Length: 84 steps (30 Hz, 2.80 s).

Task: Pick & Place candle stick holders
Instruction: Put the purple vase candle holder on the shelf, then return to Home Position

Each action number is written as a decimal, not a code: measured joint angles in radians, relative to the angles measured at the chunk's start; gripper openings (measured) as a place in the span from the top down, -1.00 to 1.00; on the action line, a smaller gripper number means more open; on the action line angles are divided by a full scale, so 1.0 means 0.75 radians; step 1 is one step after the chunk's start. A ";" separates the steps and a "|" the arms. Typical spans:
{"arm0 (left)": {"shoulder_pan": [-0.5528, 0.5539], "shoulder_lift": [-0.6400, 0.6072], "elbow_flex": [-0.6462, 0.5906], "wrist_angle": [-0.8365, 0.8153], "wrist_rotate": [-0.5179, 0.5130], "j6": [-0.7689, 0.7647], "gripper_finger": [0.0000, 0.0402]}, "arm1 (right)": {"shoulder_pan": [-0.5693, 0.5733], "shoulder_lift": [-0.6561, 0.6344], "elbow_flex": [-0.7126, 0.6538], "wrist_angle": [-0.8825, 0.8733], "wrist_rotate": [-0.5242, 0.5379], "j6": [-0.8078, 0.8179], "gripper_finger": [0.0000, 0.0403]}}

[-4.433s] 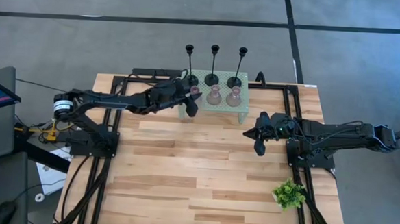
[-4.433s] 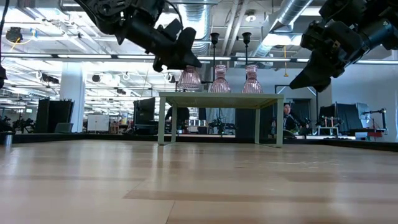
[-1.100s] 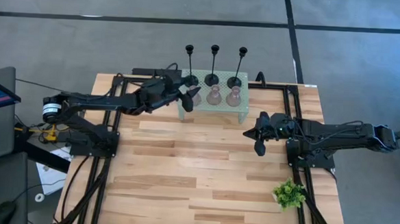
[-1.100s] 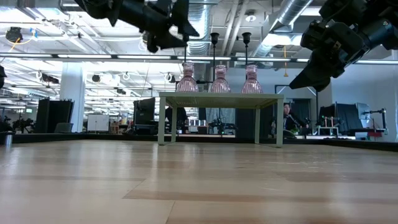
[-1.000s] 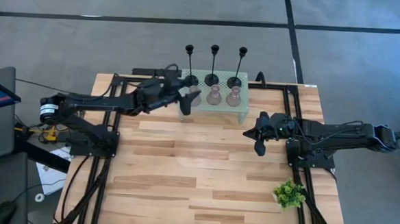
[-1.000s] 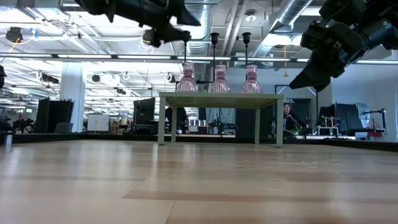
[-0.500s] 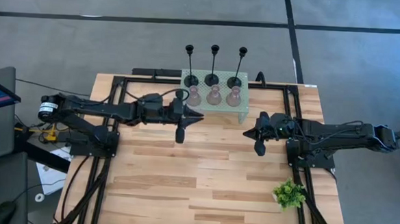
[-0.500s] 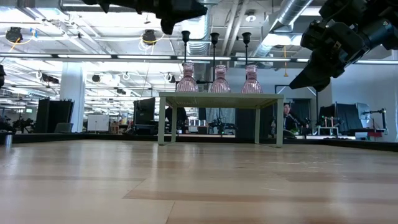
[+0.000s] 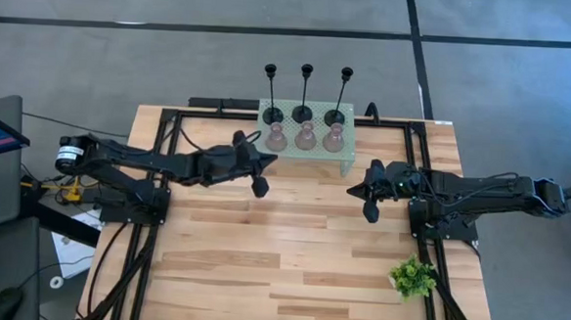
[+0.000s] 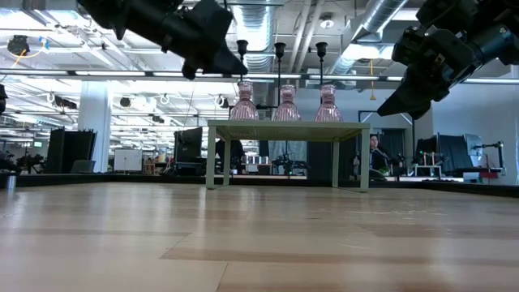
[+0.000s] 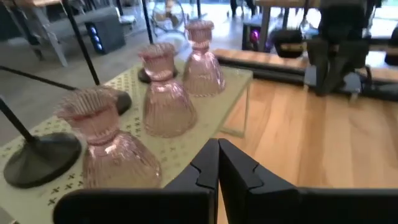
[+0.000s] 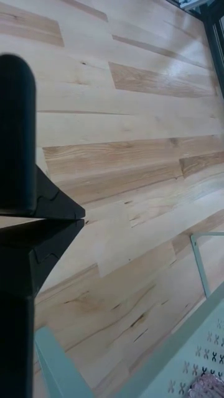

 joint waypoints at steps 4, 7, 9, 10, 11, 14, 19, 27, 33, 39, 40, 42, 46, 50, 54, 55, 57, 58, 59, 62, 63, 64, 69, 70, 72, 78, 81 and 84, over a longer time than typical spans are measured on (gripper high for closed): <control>0.017 -0.001 -0.062 0.158 -0.005 0.000 0.97 | 0.000 0.000 0.000 0.000 0.000 0.000 1.00; 0.039 0.004 -0.076 0.221 -0.008 -0.006 0.97 | -0.001 0.000 0.000 0.001 0.000 0.000 1.00; 0.052 0.019 -0.077 0.229 -0.008 -0.023 0.98 | 0.000 0.000 0.000 0.001 0.000 0.001 1.00; 0.058 0.033 -0.078 0.236 -0.004 -0.033 0.98 | 0.000 0.000 0.000 0.001 0.000 0.000 1.00; 0.062 0.050 -0.078 0.259 0.012 -0.036 0.98 | -0.001 0.000 0.000 0.001 0.000 0.001 1.00; 0.074 0.111 -0.078 0.333 0.052 -0.039 0.97 | 0.000 0.000 0.000 0.002 0.000 0.000 1.00; 0.107 0.197 -0.079 0.427 0.057 -0.013 0.98 | -0.001 0.000 0.000 0.002 0.000 0.000 1.00; 0.144 0.201 -0.078 0.469 0.043 -0.014 0.98 | 0.000 0.000 0.000 0.002 0.000 -0.001 1.00; 0.144 0.201 -0.078 0.474 -0.015 -0.004 0.98 | 0.000 0.000 0.000 0.002 0.000 -0.001 1.00; 0.158 0.201 -0.078 0.482 -0.057 0.001 0.98 | 0.000 0.000 0.000 0.002 0.000 -0.001 1.00; 0.165 0.201 -0.078 0.485 -0.058 0.000 0.98 | 0.000 0.000 0.000 0.001 0.000 -0.001 1.00; 0.176 0.201 -0.078 0.487 -0.059 0.000 0.98 | 0.000 -0.001 0.000 0.002 0.000 -0.001 1.00; 0.188 0.201 -0.078 0.488 -0.059 -0.004 0.98 | 0.000 -0.001 0.000 0.002 0.000 -0.001 1.00; 0.187 0.201 -0.078 0.488 -0.058 -0.004 0.97 | 0.000 0.000 0.000 0.002 0.000 -0.001 1.00; 0.187 0.201 -0.078 0.488 -0.059 -0.004 0.97 | -0.001 0.000 0.000 0.001 0.000 -0.001 1.00; 0.187 0.201 -0.077 0.489 -0.059 -0.004 0.97 | -0.001 0.000 0.000 0.001 0.000 -0.001 1.00; 0.187 0.201 -0.077 0.489 -0.063 -0.004 0.97 | -0.001 0.000 0.000 0.001 0.000 -0.001 1.00; 0.187 0.201 -0.077 0.489 -0.069 -0.004 0.97 | -0.001 -0.001 0.000 0.002 0.000 -0.001 1.00; 0.187 0.201 -0.077 0.489 -0.076 -0.003 0.97 | 0.000 0.000 0.000 0.002 0.000 -0.001 1.00; 0.187 0.201 -0.077 0.489 -0.092 -0.001 0.97 | 0.000 0.000 0.000 0.002 0.000 -0.001 1.00; 0.187 0.201 -0.077 0.489 -0.093 -0.001 0.97 | 0.000 -0.001 0.000 0.002 0.000 -0.001 1.00; 0.187 0.201 -0.077 0.489 -0.093 0.000 0.97 | 0.000 0.000 0.000 0.001 0.000 -0.001 1.00; 0.192 0.201 -0.077 0.489 -0.101 0.001 0.97 | -0.001 -0.001 0.000 0.002 0.000 -0.001 1.00; 0.196 0.201 -0.077 0.489 -0.102 0.000 0.97 | 0.000 0.000 0.000 0.002 0.000 -0.001 1.00; 0.208 0.201 -0.077 0.489 -0.104 0.000 0.97 | 0.000 0.000 0.000 0.001 0.000 -0.001 1.00; 0.226 0.201 -0.077 0.489 -0.105 0.000 0.97 | -0.001 -0.001 0.000 0.001 0.000 -0.001 1.00; 0.219 0.201 -0.077 0.489 -0.047 -0.027 0.97 | 0.000 0.000 0.000 0.001 0.000 -0.001 1.00; 0.195 0.201 -0.077 0.488 0.001 -0.039 0.97 | 0.000 0.000 0.000 0.001 0.000 -0.001 1.00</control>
